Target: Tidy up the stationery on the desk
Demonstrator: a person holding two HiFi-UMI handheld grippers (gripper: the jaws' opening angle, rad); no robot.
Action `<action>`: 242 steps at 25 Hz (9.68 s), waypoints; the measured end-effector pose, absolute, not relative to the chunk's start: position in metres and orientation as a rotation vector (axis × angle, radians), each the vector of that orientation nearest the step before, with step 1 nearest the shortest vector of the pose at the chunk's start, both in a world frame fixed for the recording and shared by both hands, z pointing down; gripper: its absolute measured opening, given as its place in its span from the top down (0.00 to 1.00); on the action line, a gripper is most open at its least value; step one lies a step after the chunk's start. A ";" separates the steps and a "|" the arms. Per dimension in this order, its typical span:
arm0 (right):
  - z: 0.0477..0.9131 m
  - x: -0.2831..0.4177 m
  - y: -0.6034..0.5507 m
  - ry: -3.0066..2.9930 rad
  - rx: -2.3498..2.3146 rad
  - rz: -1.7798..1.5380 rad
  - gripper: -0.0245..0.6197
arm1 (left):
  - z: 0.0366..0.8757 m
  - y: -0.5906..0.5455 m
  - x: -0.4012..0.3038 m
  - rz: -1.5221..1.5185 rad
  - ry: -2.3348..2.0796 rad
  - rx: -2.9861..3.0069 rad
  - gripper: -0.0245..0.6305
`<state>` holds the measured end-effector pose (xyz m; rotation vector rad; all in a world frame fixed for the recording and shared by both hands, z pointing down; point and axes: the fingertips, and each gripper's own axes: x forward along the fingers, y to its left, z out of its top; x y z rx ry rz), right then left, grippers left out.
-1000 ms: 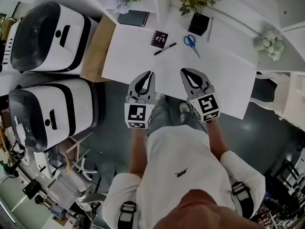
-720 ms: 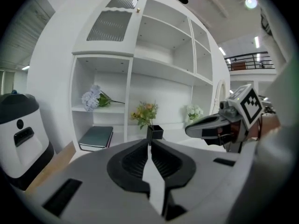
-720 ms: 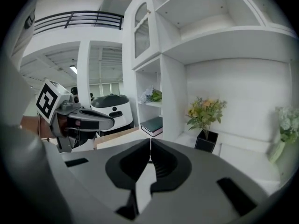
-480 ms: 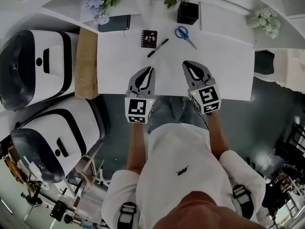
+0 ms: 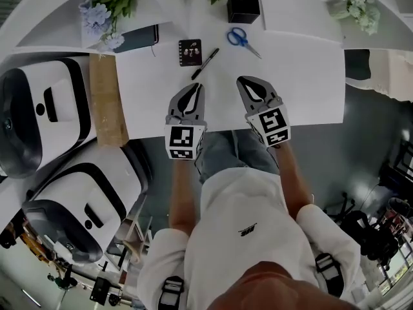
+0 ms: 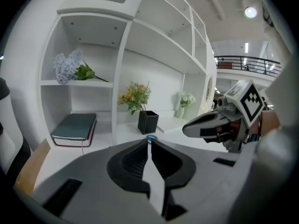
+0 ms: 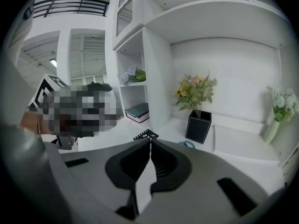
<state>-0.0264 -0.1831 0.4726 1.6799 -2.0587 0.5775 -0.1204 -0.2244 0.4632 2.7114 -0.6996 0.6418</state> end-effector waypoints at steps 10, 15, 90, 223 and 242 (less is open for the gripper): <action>0.528 -0.059 -0.219 -2.107 1.539 0.622 0.97 | 0.520 -0.265 -0.123 0.729 -0.732 2.677 0.96; 0.549 -0.063 -0.235 -2.105 1.515 0.653 0.97 | 0.542 -0.281 -0.122 0.778 -0.729 2.668 0.96; 0.630 -0.060 -0.155 -1.877 1.419 0.794 0.97 | 0.623 -0.162 -0.089 1.132 -0.418 2.507 0.96; 0.633 0.072 -0.096 -1.531 1.883 0.905 0.92 | 0.577 -0.190 -0.032 0.851 -0.491 2.575 0.96; 0.634 0.019 -0.092 -1.685 1.738 0.917 0.94 | 0.579 -0.168 -0.037 0.873 -0.493 2.569 0.96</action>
